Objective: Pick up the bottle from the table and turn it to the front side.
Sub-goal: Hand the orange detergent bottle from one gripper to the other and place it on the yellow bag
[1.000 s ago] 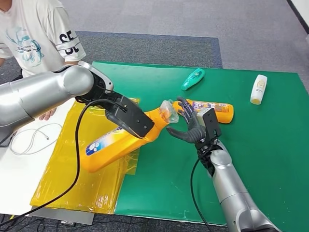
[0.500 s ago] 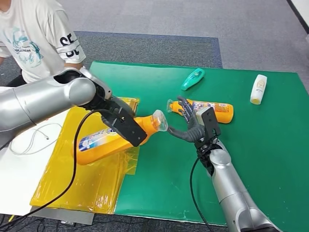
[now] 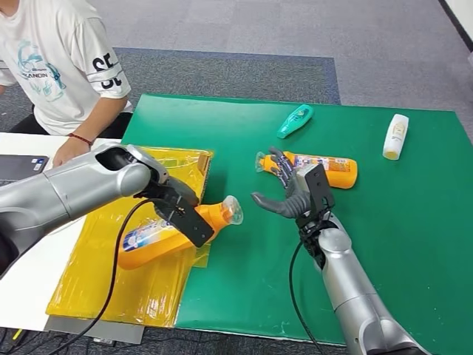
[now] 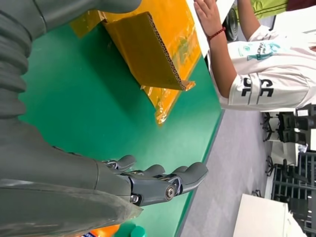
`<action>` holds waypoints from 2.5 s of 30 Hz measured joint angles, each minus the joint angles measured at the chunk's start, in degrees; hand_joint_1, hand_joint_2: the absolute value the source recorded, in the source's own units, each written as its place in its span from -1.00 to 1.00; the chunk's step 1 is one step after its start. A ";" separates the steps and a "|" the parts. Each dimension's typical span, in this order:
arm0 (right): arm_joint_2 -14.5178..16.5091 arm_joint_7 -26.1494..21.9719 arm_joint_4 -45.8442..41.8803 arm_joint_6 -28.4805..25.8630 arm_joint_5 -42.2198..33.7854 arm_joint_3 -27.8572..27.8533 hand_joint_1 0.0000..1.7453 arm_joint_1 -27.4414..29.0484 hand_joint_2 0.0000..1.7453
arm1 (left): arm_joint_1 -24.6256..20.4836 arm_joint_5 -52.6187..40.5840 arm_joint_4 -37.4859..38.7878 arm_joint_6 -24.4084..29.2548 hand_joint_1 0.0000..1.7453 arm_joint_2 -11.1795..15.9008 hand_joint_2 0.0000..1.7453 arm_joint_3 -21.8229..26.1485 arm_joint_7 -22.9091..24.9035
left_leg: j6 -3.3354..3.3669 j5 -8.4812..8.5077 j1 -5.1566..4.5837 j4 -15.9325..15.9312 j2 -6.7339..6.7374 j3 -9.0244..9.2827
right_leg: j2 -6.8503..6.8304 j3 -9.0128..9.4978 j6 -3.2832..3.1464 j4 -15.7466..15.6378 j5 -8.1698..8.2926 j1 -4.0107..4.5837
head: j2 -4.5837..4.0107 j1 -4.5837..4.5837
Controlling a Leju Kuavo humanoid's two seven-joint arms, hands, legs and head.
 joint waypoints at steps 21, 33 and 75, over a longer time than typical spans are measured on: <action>-0.07 -0.23 0.00 -1.51 1.26 -0.13 -1.00 1.56 1.00 | 7.18 -26.73 7.86 14.67 1.00 -3.07 -1.00 -0.12 -3.90 | 0.00 0.00 0.00 0.00 0.00 0.00 | 0.01 -0.04 0.00 -0.01 0.00 0.00 | 0.00 -0.01; -0.15 -0.18 -0.02 -1.92 1.35 -0.57 -1.00 2.20 1.00 | 7.33 -28.98 7.69 17.44 1.00 -4.57 -1.00 -0.13 -1.34 | 0.00 0.00 0.00 0.00 0.00 -0.01 | 0.00 -0.04 -0.02 -0.01 0.01 -0.01 | -0.01 0.01; -0.74 -0.08 -0.10 -2.70 1.41 -1.07 -1.00 3.33 1.00 | 11.67 -17.88 7.40 33.08 -1.00 -6.77 -1.00 8.85 -1.36 | 0.06 0.04 -0.02 0.00 -0.03 0.01 | -0.09 0.06 -0.01 -0.02 0.02 -0.02 | 0.00 0.01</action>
